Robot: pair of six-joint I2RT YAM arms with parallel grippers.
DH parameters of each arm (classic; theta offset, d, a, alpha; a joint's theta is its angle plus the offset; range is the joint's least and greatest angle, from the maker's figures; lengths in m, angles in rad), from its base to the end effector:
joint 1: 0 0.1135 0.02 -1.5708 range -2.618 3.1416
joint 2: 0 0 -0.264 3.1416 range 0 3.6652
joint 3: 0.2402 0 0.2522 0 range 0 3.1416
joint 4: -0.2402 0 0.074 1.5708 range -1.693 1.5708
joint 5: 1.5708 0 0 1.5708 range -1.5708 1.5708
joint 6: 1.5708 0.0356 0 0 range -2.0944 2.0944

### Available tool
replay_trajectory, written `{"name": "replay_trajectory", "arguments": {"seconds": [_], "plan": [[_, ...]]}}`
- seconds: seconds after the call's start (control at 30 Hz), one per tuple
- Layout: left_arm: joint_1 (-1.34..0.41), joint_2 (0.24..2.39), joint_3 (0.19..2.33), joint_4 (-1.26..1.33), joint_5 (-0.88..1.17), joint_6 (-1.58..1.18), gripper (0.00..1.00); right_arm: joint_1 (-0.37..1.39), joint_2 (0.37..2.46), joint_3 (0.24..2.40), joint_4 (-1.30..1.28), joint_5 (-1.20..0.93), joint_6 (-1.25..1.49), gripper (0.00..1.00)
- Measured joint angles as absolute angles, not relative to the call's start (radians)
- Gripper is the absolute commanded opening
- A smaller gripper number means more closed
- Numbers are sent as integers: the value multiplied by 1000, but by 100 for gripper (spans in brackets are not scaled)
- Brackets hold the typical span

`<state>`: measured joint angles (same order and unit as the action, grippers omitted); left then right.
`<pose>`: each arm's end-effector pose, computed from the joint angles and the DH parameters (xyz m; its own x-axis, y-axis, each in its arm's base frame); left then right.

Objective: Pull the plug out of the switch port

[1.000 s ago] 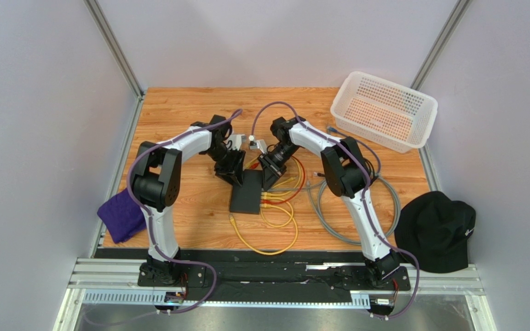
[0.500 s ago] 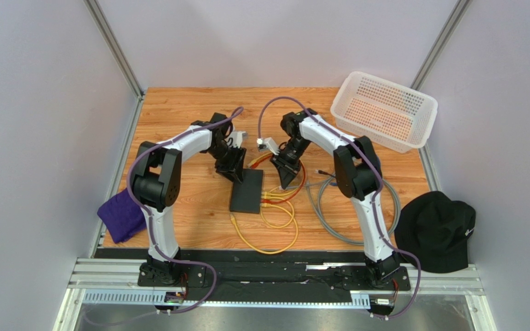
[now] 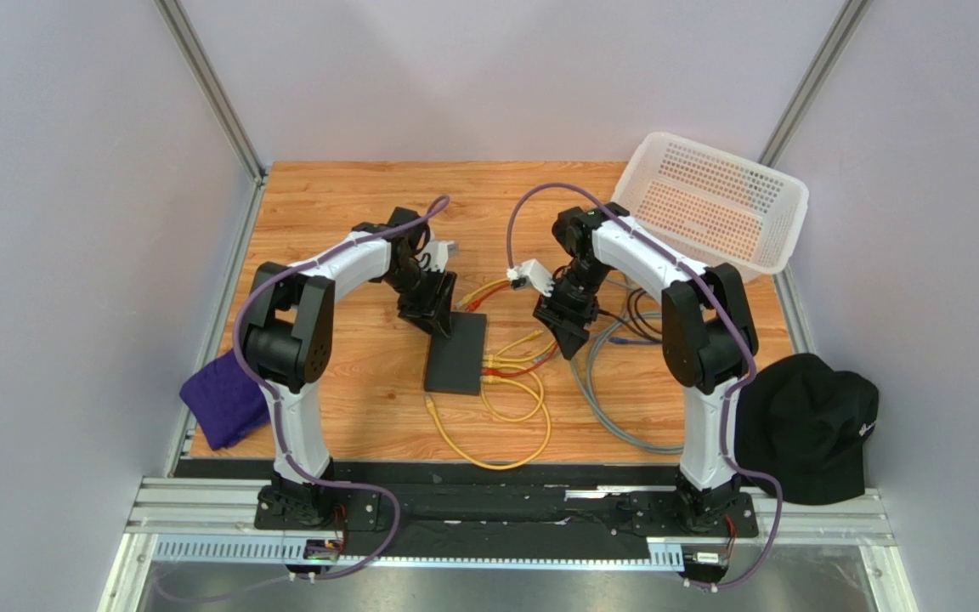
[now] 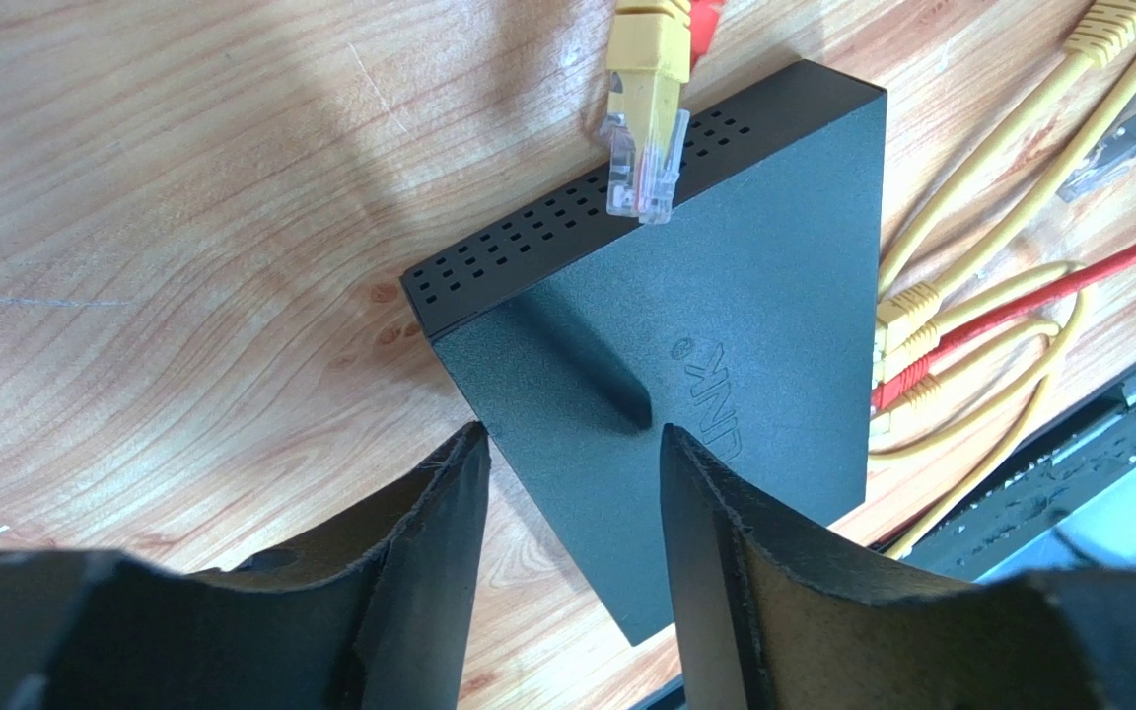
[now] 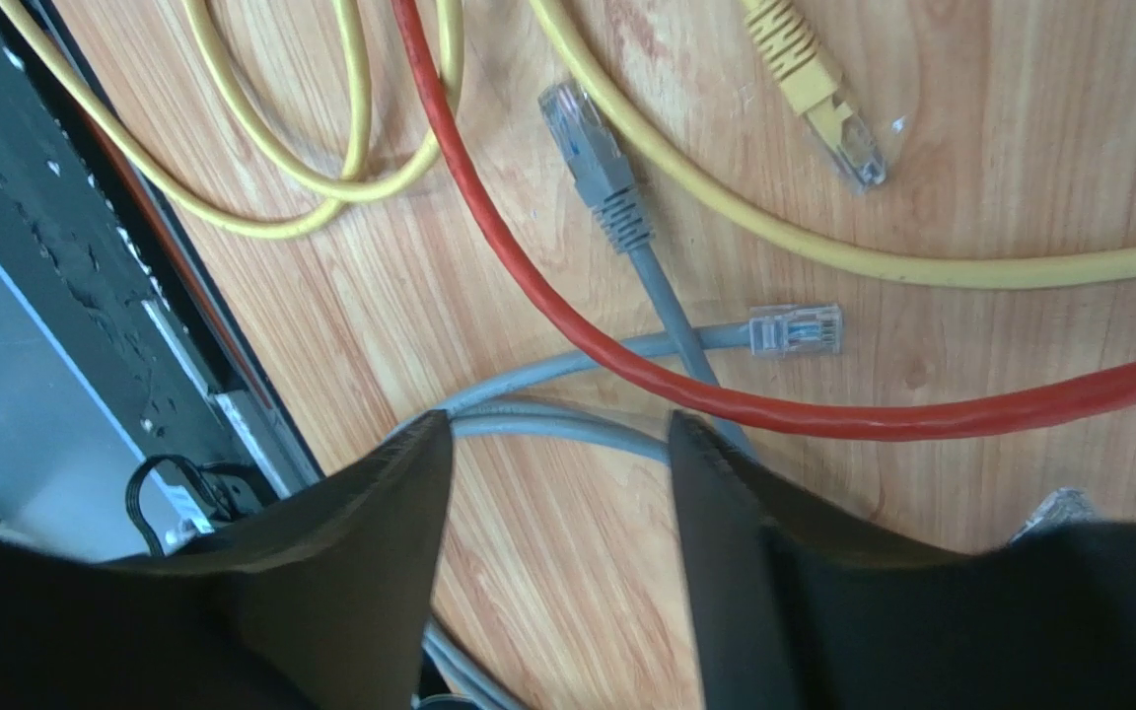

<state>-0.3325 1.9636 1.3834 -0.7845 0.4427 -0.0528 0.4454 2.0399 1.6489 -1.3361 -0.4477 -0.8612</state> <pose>0.3547 -0.1386 0.1694 -0.9439 0.2755 -0.1822 0.3285 0.8412 -0.4295 0.3292 0.1742 0.2063 -0.3323 -0.9164 -0.2230 -0.8897 0.2261 0.3967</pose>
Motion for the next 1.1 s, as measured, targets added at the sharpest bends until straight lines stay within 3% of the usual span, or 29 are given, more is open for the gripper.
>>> {"name": "replay_trajectory", "arguments": {"seconds": [0.17,0.33,0.77,0.87,0.97,1.0,1.1], "plan": [[-336,1958,1383,-782,443,-53,60,444,1926,1618,-1240,-524,-822,69],[-339,1934,1383,-781,443,-53,63,448,1824,1621,-1123,-665,-683,65],[-340,1726,1294,-736,459,-32,63,522,2139,1674,-1028,-779,-508,66],[-341,1726,1256,-736,486,-25,55,529,2185,1711,-1031,-818,-501,66],[-341,1726,1242,-736,533,-11,33,529,2210,1742,-1030,-849,-496,66],[-342,1726,1241,-735,547,-10,18,530,2217,1750,-1030,-856,-494,66],[-345,1737,1241,-728,590,-1,2,538,2238,1765,-1030,-879,-492,66]]}}
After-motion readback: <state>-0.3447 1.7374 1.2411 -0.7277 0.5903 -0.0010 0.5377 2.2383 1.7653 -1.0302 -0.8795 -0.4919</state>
